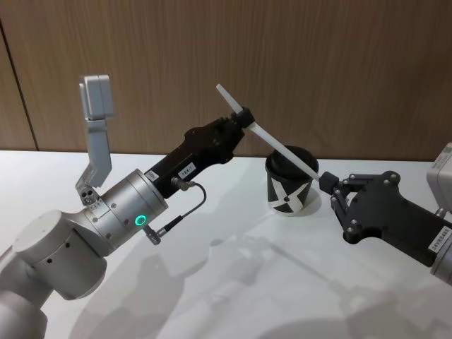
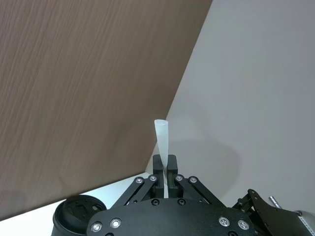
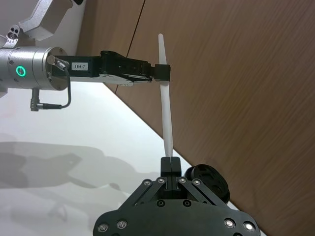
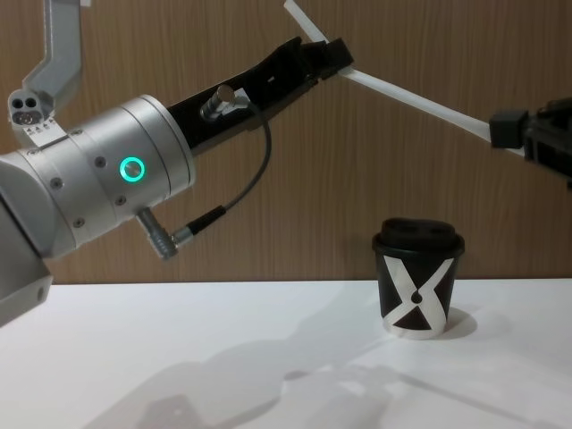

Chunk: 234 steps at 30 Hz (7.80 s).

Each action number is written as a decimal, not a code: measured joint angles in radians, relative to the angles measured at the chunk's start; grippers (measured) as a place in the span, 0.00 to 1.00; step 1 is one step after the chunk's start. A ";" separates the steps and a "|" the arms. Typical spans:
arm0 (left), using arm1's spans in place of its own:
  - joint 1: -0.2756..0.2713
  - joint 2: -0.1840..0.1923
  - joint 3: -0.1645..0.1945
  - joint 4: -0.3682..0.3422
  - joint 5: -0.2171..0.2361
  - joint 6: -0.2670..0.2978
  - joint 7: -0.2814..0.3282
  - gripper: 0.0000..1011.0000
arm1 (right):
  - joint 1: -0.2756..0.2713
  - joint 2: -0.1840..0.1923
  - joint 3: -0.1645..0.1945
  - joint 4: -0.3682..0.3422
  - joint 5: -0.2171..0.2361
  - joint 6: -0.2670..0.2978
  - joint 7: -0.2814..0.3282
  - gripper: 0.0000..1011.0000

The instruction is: Pick up the straw with one hand, pass it to the other hand, and insert it into the cup.

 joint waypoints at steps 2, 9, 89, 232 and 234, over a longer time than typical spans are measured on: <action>0.000 0.000 0.000 0.000 0.000 0.000 0.000 0.04 | 0.000 0.000 0.000 0.000 0.000 0.000 0.000 0.00; 0.000 0.000 0.000 0.000 0.000 0.000 0.000 0.00 | 0.000 0.000 0.000 0.000 0.000 0.000 0.000 0.00; -0.199 0.011 0.124 -0.050 0.470 0.020 0.264 0.00 | 0.000 0.000 0.000 0.000 0.000 0.000 0.000 0.99; -0.347 -0.206 0.127 0.361 0.533 0.009 0.103 0.99 | 0.000 0.000 0.000 0.000 0.000 0.000 0.000 0.99; -0.346 -0.206 0.127 0.361 0.533 0.009 0.103 0.99 | 0.000 0.000 0.000 0.000 0.000 0.000 0.000 0.99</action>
